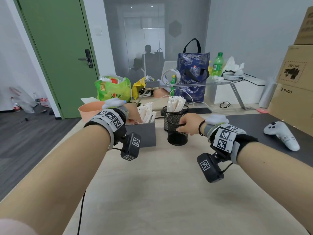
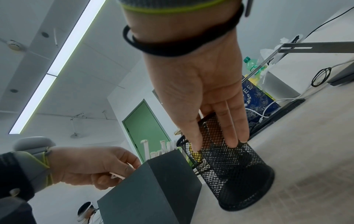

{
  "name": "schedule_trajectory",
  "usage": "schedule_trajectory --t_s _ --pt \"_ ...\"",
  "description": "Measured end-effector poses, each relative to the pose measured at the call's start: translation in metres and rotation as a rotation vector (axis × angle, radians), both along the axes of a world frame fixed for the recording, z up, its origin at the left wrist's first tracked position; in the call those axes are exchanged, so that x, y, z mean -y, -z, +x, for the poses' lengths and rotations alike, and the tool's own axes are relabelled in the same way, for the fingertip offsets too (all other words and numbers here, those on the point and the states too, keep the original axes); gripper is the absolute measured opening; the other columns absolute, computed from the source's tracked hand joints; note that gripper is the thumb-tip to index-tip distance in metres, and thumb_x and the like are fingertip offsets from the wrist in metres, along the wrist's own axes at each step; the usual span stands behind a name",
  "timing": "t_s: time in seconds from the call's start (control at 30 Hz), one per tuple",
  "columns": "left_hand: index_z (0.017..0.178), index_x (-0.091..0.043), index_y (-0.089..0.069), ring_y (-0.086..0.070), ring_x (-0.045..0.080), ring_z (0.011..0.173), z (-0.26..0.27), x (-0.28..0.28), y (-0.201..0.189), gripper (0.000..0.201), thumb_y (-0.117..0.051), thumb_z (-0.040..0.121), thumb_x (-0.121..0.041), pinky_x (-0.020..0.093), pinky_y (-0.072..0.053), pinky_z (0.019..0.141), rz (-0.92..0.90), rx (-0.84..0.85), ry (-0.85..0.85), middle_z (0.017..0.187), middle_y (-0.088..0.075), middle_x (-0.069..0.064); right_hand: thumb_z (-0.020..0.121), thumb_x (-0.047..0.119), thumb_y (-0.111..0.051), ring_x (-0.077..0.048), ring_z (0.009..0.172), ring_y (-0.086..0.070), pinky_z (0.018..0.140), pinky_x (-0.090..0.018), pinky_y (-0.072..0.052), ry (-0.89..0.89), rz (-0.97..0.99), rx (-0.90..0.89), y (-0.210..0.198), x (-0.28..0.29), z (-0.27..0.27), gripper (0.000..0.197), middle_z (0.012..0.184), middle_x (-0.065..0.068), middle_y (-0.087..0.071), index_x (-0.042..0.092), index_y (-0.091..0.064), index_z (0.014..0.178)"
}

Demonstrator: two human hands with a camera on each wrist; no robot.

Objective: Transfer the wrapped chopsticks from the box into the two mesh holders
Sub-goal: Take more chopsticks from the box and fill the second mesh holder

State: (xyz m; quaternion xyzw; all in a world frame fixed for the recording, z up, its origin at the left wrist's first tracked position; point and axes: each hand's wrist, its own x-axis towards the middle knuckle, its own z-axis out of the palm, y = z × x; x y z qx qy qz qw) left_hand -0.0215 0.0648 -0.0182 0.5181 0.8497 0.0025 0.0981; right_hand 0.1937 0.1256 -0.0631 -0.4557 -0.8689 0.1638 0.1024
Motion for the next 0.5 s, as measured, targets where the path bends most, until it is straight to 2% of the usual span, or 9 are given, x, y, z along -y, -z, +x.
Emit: schedule_trajectory --t_s 0.1,0.13,0.17,0.2,0.27,0.33,0.37,0.43,0.5 --pt "0.061 -0.009 -0.047 -0.045 0.004 0.018 -0.001 -0.011 0.007 0.037 -0.061 0.09 -0.027 0.007 -0.032 0.025 0.214 0.26 -0.108 0.028 -0.054 -0.001 0.085 0.029 -0.064 -0.023 0.07 -0.058 0.077 -0.036 -0.055 -0.007 0.001 -0.003 0.001 -0.001 -0.002 0.021 0.074 -0.01 -0.061 0.01 -0.059 0.077" --pt "0.064 -0.006 -0.049 -0.048 0.002 0.018 0.0 -0.015 0.01 0.039 -0.06 0.091 -0.032 0.007 -0.037 0.027 0.298 0.393 -0.137 0.028 -0.056 0.0 0.085 0.029 -0.064 -0.023 0.07 -0.056 0.077 -0.035 -0.053 -0.01 0.008 -0.001 0.001 -0.002 -0.003 0.022 0.074 -0.009 -0.06 0.011 -0.058 0.075" --pt "0.072 0.0 -0.054 -0.055 0.002 0.026 0.002 -0.016 0.011 0.042 -0.058 0.091 -0.037 0.009 -0.046 0.035 0.378 0.532 -0.128 0.039 -0.064 0.004 0.085 0.03 -0.064 -0.022 0.071 -0.055 0.078 -0.034 -0.052 -0.012 0.014 -0.004 0.003 -0.003 -0.004 0.023 0.074 -0.008 -0.059 0.011 -0.058 0.073" --pt "0.085 0.005 -0.058 -0.064 0.003 0.039 0.003 -0.019 0.013 0.048 -0.058 0.089 -0.043 0.012 -0.054 0.048 0.442 0.637 -0.095 0.059 -0.071 0.011 0.085 0.03 -0.064 -0.022 0.071 -0.054 0.079 -0.034 -0.052 -0.012 0.022 -0.01 0.003 -0.003 -0.006 0.025 0.074 -0.008 -0.059 0.012 -0.056 0.069" --pt "0.116 0.005 -0.055 -0.069 0.008 0.07 0.005 -0.017 0.014 0.063 -0.061 0.084 -0.049 0.022 -0.06 0.073 0.51 0.71 -0.005 0.094 -0.07 0.014 0.085 0.03 -0.064 -0.021 0.072 -0.054 0.081 -0.035 -0.052 -0.013 0.023 -0.027 0.004 -0.004 -0.008 0.031 0.074 -0.007 -0.06 0.016 -0.052 0.061" --pt "0.135 -0.003 -0.042 -0.064 0.013 0.087 0.006 -0.014 0.017 0.077 -0.065 0.08 -0.051 0.028 -0.056 0.088 0.43 0.66 0.057 0.112 -0.063 0.009 0.085 0.03 -0.065 -0.021 0.073 -0.055 0.082 -0.038 -0.052 -0.012 0.014 -0.042 0.004 -0.005 -0.008 0.033 0.075 -0.007 -0.06 0.019 -0.049 0.058" --pt "0.142 -0.007 -0.034 -0.062 0.016 0.095 0.006 -0.012 0.018 0.084 -0.066 0.079 -0.053 0.03 -0.052 0.092 0.366 0.556 0.083 0.122 -0.059 0.008 0.085 0.03 -0.065 -0.021 0.073 -0.055 0.082 -0.038 -0.052 -0.012 0.011 -0.047 0.004 -0.005 -0.008 0.033 0.075 -0.007 -0.06 0.019 -0.049 0.058" --pt "0.146 -0.011 -0.028 -0.053 0.023 0.118 0.011 -0.012 0.023 0.094 -0.068 0.075 -0.057 0.034 -0.042 0.101 0.341 0.31 0.093 0.14 -0.046 0.007 0.085 0.03 -0.064 -0.022 0.073 -0.055 0.08 -0.038 -0.052 -0.015 0.018 -0.05 0.005 -0.006 -0.007 0.033 0.076 -0.007 -0.059 0.019 -0.048 0.058" --pt "0.142 -0.011 -0.033 -0.044 0.027 0.13 0.014 -0.017 0.03 0.092 -0.069 0.072 -0.058 0.037 -0.036 0.107 0.407 0.155 0.016 0.141 -0.042 0.01 0.086 0.03 -0.063 -0.022 0.074 -0.053 0.073 -0.034 -0.048 -0.022 0.028 -0.039 0.007 -0.006 -0.007 0.03 0.078 -0.007 -0.058 0.017 -0.05 0.063"
